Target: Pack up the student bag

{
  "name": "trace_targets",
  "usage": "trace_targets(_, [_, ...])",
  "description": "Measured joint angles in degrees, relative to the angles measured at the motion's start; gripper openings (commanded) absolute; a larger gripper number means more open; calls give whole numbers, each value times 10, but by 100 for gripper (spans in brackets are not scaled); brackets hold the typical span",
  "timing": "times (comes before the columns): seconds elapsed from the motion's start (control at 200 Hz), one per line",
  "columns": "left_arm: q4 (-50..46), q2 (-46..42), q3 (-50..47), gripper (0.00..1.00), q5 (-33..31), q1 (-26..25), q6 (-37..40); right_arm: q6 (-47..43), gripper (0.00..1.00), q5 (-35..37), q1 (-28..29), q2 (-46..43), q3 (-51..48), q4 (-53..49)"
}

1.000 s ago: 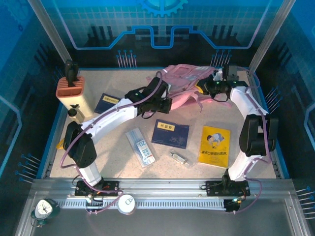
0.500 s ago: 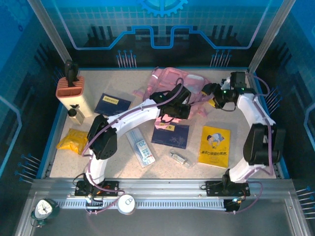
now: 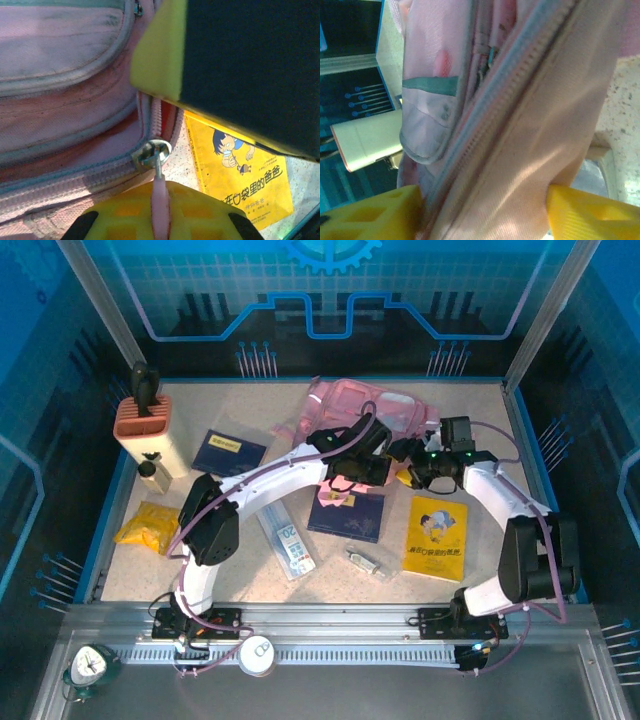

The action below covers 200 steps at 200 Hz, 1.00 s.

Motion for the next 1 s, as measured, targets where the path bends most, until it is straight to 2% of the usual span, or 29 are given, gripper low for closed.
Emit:
trace_targets(0.03, [-3, 0, 0, 0, 0, 0, 5, 3, 42, 2, 2, 4, 0, 5])
trace_targets(0.11, [-9, 0, 0, 0, 0, -1, 14, -6, 24, 9, 3, 11, 1, 11])
trace_targets(0.25, [-13, 0, -3, 0, 0, -2, 39, -19, 0, 17, 5, 13, 4, 11])
trace_targets(0.39, [3, -20, -50, 0, -8, -3, 75, -45, 0, 29, 2, 13, 10, -7])
trace_targets(0.54, [23, -92, -142, 0, -21, 6, 99, -83, 0, 24, -6, 13, 27, -47])
trace_targets(0.705, [48, -177, -235, 0, -19, 47, 111, -115, 0, -3, -23, 13, 62, -78])
trace_targets(0.825, [52, -207, -263, 0, -16, 71, 115, -137, 0, -15, -32, 32, 111, -106])
trace_targets(0.986, [67, -214, -266, 0, -2, 70, 106, -158, 0, -20, -33, 82, 181, -129])
trace_targets(1.001, [68, -213, -266, 0, 0, 69, 104, -159, 2, -21, -33, 88, 187, -131])
